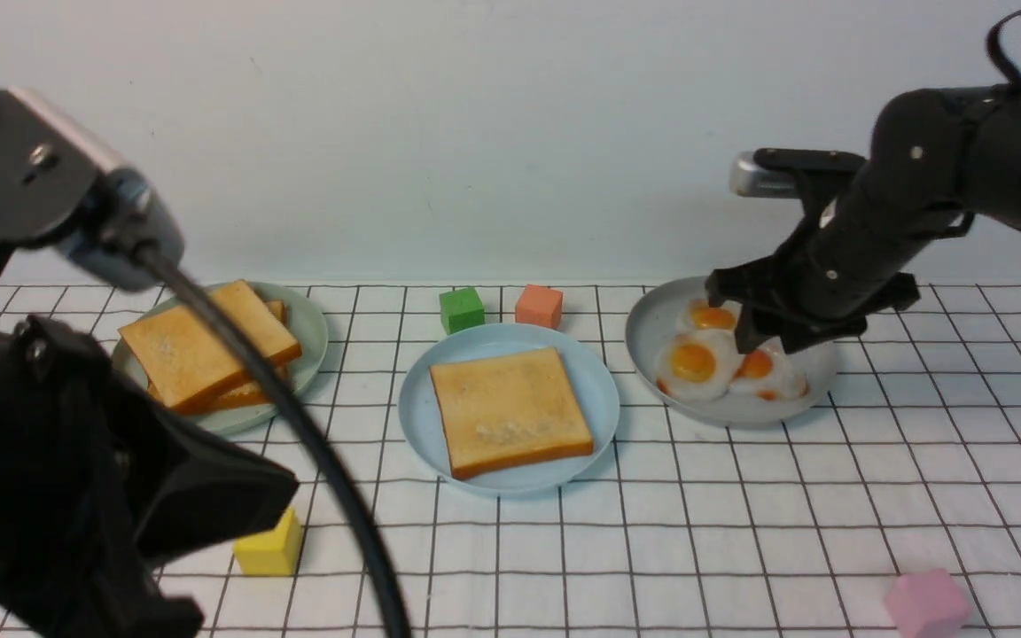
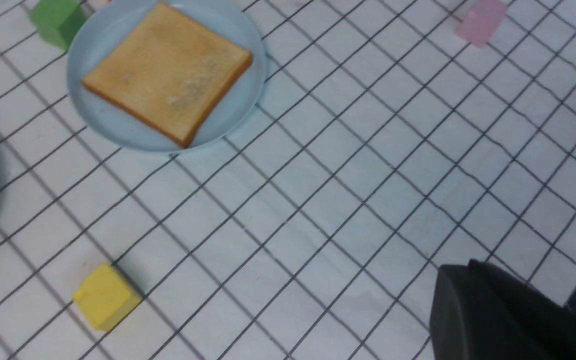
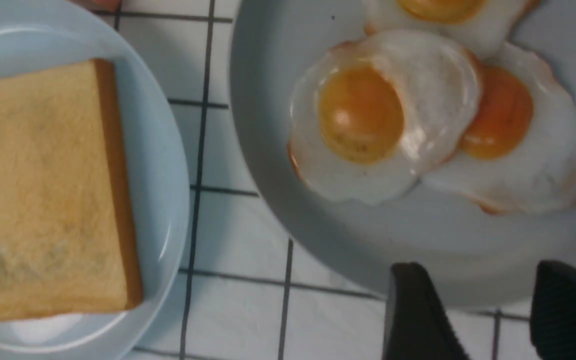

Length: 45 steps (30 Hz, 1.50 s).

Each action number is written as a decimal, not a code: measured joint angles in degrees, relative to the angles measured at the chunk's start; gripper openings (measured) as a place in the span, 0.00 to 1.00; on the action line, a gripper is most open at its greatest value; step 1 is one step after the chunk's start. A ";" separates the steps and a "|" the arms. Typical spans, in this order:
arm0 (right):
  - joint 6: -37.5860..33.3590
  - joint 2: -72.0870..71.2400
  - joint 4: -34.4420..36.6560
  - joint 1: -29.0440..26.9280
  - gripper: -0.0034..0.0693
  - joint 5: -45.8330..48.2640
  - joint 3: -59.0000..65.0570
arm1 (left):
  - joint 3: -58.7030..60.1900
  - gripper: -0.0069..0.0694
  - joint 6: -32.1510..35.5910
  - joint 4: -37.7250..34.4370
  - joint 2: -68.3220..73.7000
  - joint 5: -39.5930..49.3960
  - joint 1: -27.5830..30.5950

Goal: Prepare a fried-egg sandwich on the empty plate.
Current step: Use the right arm to grab a fried egg

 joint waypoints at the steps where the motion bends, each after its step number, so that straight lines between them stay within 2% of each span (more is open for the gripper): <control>1: -0.19 1.21 0.00 0.00 0.58 0.01 -1.45 | 0.50 0.07 1.19 -1.20 -0.76 -0.60 0.00; 4: -0.32 6.98 0.00 0.00 0.64 0.06 -6.66 | 1.25 0.07 6.28 -6.80 -2.63 -2.87 0.00; 8: -0.32 9.55 -0.13 0.00 0.68 0.54 -10.35 | 1.25 0.07 7.94 -9.50 -3.05 -3.51 0.00; 17: 0.57 11.09 -4.68 0.00 0.70 -0.64 -11.63 | 1.25 0.07 8.11 -9.69 -3.10 -3.00 0.00; 33: 0.83 14.58 -4.93 0.00 0.70 -4.18 -12.02 | 1.35 0.07 8.28 -9.73 -3.10 -2.59 0.00; 37: 0.77 15.02 -4.23 0.00 0.68 -4.63 -12.23 | 1.35 0.07 8.28 -9.73 -3.11 -2.37 0.00; 41: -0.98 15.14 -3.27 0.00 0.62 -4.91 -12.31 | 1.35 0.07 8.28 -9.91 -3.11 -2.22 0.00; 45: -3.72 15.21 -3.06 -0.28 0.45 -5.04 -12.38 | 1.35 0.07 8.23 -10.09 -3.11 -1.21 0.00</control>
